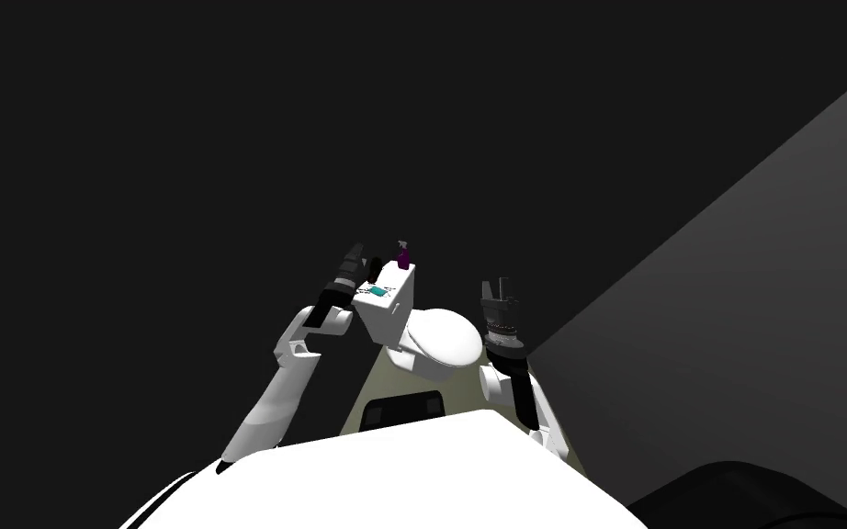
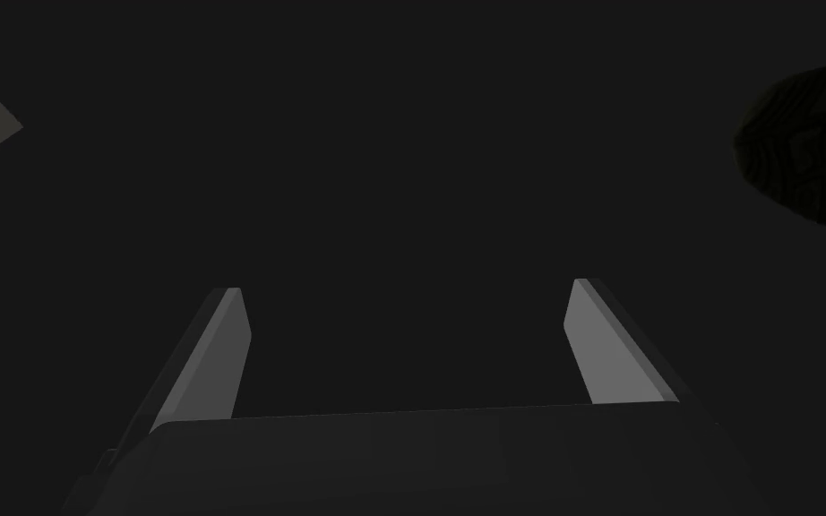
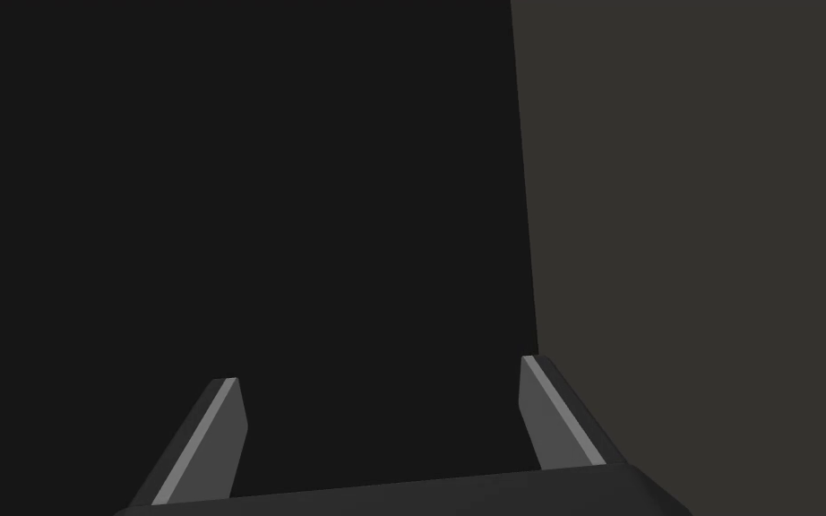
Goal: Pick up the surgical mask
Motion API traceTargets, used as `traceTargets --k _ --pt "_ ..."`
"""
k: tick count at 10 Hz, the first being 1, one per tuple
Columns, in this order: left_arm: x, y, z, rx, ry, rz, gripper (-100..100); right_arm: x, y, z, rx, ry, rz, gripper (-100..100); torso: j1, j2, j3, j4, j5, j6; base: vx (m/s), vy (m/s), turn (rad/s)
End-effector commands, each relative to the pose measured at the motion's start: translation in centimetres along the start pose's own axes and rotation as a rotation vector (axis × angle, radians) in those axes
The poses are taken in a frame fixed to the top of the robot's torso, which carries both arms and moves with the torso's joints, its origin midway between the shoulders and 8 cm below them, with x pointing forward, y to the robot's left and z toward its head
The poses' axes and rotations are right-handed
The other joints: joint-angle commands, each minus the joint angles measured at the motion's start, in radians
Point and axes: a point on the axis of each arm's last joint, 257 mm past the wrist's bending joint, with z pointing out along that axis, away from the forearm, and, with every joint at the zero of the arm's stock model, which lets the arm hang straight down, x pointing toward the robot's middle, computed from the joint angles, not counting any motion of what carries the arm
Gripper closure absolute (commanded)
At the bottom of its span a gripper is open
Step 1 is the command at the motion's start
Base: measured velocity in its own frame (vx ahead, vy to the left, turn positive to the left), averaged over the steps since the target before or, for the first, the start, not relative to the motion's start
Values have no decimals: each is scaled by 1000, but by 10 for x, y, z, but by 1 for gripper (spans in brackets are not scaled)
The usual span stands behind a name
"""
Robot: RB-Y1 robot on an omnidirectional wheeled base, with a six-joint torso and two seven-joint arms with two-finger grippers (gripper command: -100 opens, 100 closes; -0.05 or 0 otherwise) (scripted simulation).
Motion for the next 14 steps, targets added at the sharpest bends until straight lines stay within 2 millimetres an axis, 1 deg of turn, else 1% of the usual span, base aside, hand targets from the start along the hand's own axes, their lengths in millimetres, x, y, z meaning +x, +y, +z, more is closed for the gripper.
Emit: traceTargets --k 1,2,3,4,5,6,9,10,11,14 --pt "5 12 13 -36 11 2 -100 0 0 0 0 0 0 0 0 0 0 0 0 0 -38 -24 53" --pt "6 15 14 -43 12 3 -100 0 0 0 0 0 0 0 0 0 0 0 0 0 -15 -10 -9" --pt "10 28 24 -88 25 8 -100 0 0 0 0 0 0 0 1 -1 -1 0 0 0 -24 -12 84" --pt "12 32 29 -102 28 9 -100 0 0 0 0 0 0 0 1 -1 -1 0 0 0 -27 -17 62" --pt "12 31 30 -101 28 9 -100 0 0 0 0 0 0 0 0 -1 -1 0 0 0 -12 -10 -4" --pt "17 45 39 -149 40 14 -100 0 0 0 0 0 0 0 1 -2 -1 0 0 0 -19 -15 93" --pt "24 65 58 -224 57 24 -100 0 0 0 0 0 0 0 0 -1 -1 0 0 0 -22 -20 63" --pt "25 63 60 -223 57 24 -100 0 0 0 0 0 0 0 0 -1 -1 0 0 0 -7 -10 -5" --pt "29 74 67 -268 68 30 -100 0 0 0 0 0 0 0 1 -2 -1 0 0 0 -10 -15 72" --pt "37 90 84 -344 82 41 -100 0 0 0 0 0 0 0 0 -2 -1 0 0 0 -12 -21 61"
